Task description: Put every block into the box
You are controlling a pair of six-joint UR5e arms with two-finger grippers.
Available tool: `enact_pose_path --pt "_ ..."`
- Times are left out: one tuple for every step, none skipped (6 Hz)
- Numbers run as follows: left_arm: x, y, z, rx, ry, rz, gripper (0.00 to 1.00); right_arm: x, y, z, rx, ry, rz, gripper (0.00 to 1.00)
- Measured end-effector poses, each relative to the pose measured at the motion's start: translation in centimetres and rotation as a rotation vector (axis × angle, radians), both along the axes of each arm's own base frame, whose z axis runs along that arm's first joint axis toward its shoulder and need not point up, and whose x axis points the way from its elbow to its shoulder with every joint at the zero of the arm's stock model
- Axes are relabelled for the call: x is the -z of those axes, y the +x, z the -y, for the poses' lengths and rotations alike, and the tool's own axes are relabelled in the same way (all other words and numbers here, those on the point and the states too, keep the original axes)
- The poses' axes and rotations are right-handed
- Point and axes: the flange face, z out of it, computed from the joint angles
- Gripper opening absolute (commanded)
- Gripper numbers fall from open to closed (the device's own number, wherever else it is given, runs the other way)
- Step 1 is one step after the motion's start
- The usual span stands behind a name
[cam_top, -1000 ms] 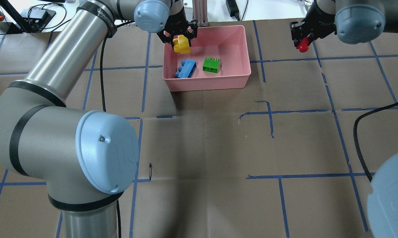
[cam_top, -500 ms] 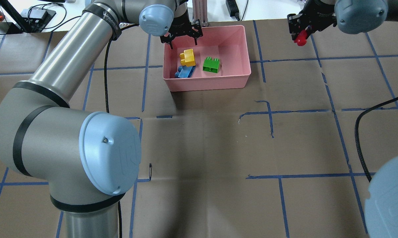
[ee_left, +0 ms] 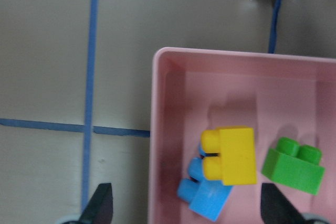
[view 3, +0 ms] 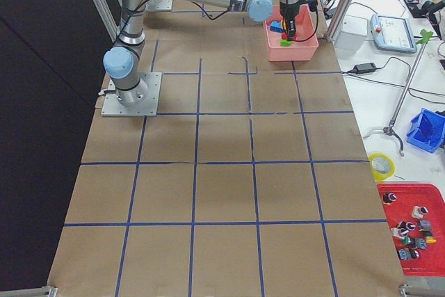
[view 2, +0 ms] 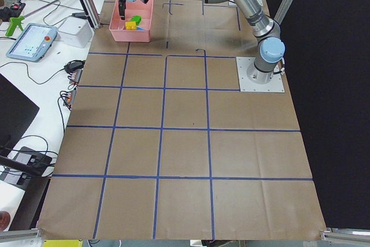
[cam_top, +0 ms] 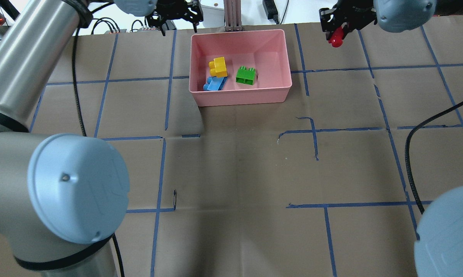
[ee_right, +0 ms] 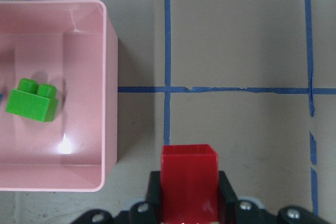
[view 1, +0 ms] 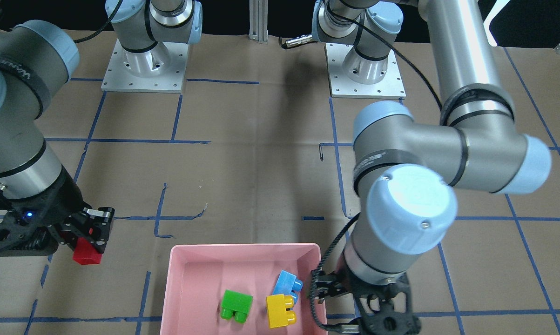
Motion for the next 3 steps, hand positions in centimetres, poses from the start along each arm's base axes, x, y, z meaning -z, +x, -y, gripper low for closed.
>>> enact_pose_path --pt "-1.9 4.0 -2.7 0.028 0.022 0.006 1.00 1.4 4.2 0.5 0.034 0.016 0.049 0.05" --pt "-4.1 6.1 -7.1 0.045 0.033 0.010 1.00 3.1 8.6 1.4 0.048 0.032 0.109 0.06" --pt "-6.3 6.6 -12.3 0.053 0.029 0.011 1.00 4.9 12.5 2.6 0.050 0.030 0.154 0.11"
